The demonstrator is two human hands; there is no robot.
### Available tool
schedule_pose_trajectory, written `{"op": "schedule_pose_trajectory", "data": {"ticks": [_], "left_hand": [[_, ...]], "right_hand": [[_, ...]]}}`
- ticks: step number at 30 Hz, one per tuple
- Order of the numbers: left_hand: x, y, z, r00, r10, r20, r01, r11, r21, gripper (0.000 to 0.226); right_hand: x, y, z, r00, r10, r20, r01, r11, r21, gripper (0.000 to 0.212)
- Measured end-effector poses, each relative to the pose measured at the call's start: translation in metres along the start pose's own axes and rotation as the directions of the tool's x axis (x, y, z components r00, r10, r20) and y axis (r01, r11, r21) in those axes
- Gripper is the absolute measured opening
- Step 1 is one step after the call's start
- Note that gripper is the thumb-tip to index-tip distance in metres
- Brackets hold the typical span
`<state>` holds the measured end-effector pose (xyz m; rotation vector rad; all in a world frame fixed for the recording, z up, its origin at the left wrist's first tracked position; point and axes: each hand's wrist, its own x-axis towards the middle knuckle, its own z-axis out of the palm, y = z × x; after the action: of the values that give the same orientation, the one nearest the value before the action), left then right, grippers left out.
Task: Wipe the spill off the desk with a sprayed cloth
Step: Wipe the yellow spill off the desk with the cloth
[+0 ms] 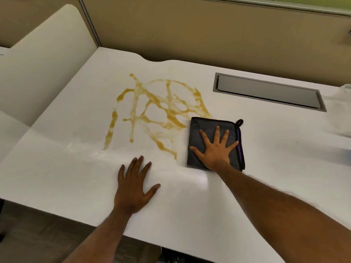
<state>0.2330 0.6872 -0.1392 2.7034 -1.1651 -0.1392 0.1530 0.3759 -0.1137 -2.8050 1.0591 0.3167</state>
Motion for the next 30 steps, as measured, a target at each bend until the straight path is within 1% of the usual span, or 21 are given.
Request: {"op": "schedule_pose_trajectory", "data": {"ticks": [2, 4, 6, 8, 10, 12, 14, 15, 16, 18, 20, 22, 23, 24, 26, 28, 29, 30], "left_hand": [[0.0, -0.001, 0.0, 1.0, 0.0, 0.001, 0.0, 1.0, 0.02, 0.078], [0.0, -0.001, 0.0, 1.0, 0.003, -0.003, -0.003, 1.0, 0.026, 0.078], [-0.001, -0.001, -0.001, 1.0, 0.007, -0.003, -0.007, 1.0, 0.023, 0.077], [-0.001, 0.001, -0.002, 1.0, 0.004, -0.002, -0.004, 1.0, 0.024, 0.077], [-0.002, 0.002, -0.002, 1.0, -0.002, 0.001, 0.002, 1.0, 0.02, 0.077], [-0.002, 0.002, -0.001, 1.0, -0.003, -0.007, 0.003, 1.0, 0.019, 0.077], [-0.001, 0.001, -0.001, 1.0, -0.004, -0.006, 0.004, 1.0, 0.021, 0.077], [-0.001, 0.0, -0.001, 1.0, -0.002, -0.004, 0.002, 1.0, 0.02, 0.077], [-0.001, 0.0, -0.001, 1.0, -0.001, -0.008, 0.001, 1.0, 0.017, 0.077], [-0.001, 0.0, -0.001, 1.0, -0.002, -0.009, 0.002, 1.0, 0.018, 0.077], [-0.002, 0.0, -0.001, 1.0, -0.002, -0.001, 0.002, 1.0, 0.023, 0.077], [-0.002, -0.001, -0.002, 1.0, 0.001, 0.005, -0.001, 1.0, 0.016, 0.078], [-0.002, -0.001, -0.002, 1.0, -0.004, 0.008, 0.004, 1.0, 0.014, 0.078], [-0.002, -0.002, -0.001, 1.0, -0.003, 0.007, 0.003, 1.0, 0.007, 0.079], [-0.003, -0.001, -0.001, 1.0, -0.009, 0.0, 0.009, 1.0, -0.004, 0.078], [0.0, -0.001, -0.002, 1.0, -0.003, -0.001, 0.003, 1.0, -0.015, 0.078], [0.002, -0.001, -0.002, 1.0, -0.001, 0.001, 0.001, 1.0, -0.01, 0.078], [0.003, -0.001, -0.002, 1.0, -0.001, 0.007, 0.001, 1.0, -0.003, 0.078]], "right_hand": [[0.001, -0.025, 0.0, 0.999, -0.041, 0.0, 0.041, 0.999, 0.007, 0.092], [-0.006, -0.038, 0.003, 0.987, -0.158, 0.011, 0.158, 0.987, -0.009, 0.089], [-0.013, -0.031, 0.007, 0.966, -0.259, 0.006, 0.259, 0.965, -0.027, 0.08], [-0.014, -0.008, 0.007, 0.953, -0.301, -0.022, 0.3, 0.954, -0.024, 0.074], [-0.007, 0.014, 0.005, 0.968, -0.247, -0.052, 0.246, 0.969, -0.008, 0.074], [0.004, 0.019, 0.003, 0.991, -0.124, -0.049, 0.125, 0.992, 0.009, 0.08], [0.011, 0.001, 0.0, 0.999, -0.022, -0.031, 0.023, 0.999, 0.026, 0.085], [0.011, -0.013, 0.0, 1.0, -0.005, -0.02, 0.005, 0.999, 0.035, 0.087], [0.007, -0.027, 0.001, 1.0, -0.022, -0.019, 0.023, 0.999, 0.036, 0.088], [-0.007, -0.044, 0.006, 0.989, -0.142, -0.041, 0.143, 0.989, 0.04, 0.082], [-0.022, -0.038, 0.013, 0.964, -0.248, -0.093, 0.256, 0.963, 0.079, 0.07], [-0.032, -0.017, 0.018, 0.948, -0.281, -0.151, 0.298, 0.949, 0.102, 0.061], [-0.035, -0.005, 0.019, 0.945, -0.278, -0.17, 0.297, 0.95, 0.1, 0.059], [-0.036, 0.004, 0.02, 0.952, -0.245, -0.184, 0.266, 0.958, 0.103, 0.059], [-0.034, 0.01, 0.019, 0.971, -0.132, -0.199, 0.165, 0.974, 0.156, 0.061], [-0.022, -0.003, 0.014, 0.976, -0.012, -0.219, 0.06, 0.975, 0.214, 0.064], [-0.014, -0.015, 0.012, 0.975, 0.018, -0.222, 0.035, 0.972, 0.233, 0.065], [-0.008, -0.027, 0.01, 0.976, 0.012, -0.218, 0.043, 0.969, 0.243, 0.066]]}}
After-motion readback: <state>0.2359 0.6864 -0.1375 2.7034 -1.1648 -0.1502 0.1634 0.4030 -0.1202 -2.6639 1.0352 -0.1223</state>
